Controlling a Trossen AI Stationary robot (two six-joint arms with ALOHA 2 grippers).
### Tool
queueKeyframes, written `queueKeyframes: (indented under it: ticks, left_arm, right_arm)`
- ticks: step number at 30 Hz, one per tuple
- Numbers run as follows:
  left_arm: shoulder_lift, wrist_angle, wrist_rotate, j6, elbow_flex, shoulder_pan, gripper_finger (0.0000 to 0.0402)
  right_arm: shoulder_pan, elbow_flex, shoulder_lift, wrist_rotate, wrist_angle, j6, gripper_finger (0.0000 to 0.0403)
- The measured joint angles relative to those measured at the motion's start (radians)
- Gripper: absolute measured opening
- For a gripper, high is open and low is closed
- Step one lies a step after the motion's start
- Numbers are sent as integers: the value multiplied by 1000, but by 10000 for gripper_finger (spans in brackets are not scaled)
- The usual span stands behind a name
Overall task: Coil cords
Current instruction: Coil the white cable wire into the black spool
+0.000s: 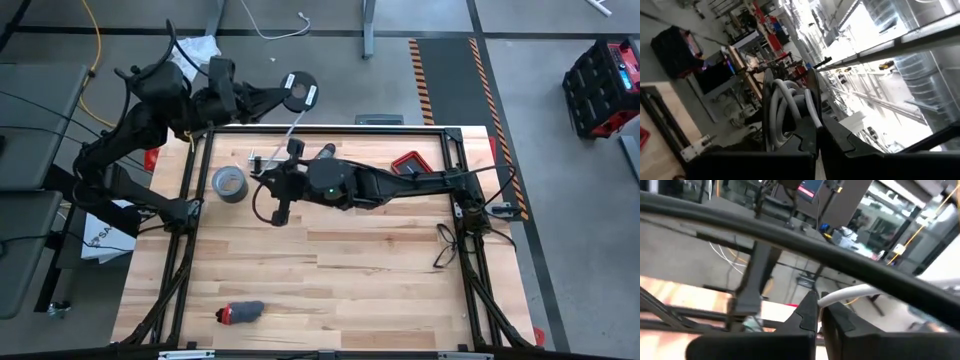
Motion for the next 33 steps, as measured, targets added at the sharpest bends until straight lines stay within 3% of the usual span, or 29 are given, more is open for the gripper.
queueKeyframes:
  ticks: [7,16,26,33]
  left_arm:
    - [-16,39,39,149,0,-10,0]
    - [-83,39,11,443,0,-46,0]
    - [-214,-20,-41,768,0,-146,0]
    - [-273,-160,-171,813,-46,-254,0]
  right_arm:
    - [0,0,0,-27,-9,158,42]
    - [0,0,1,-12,-29,169,127]
    - [-6,0,1,33,-122,170,135]
    - [-29,0,1,46,-155,242,135]
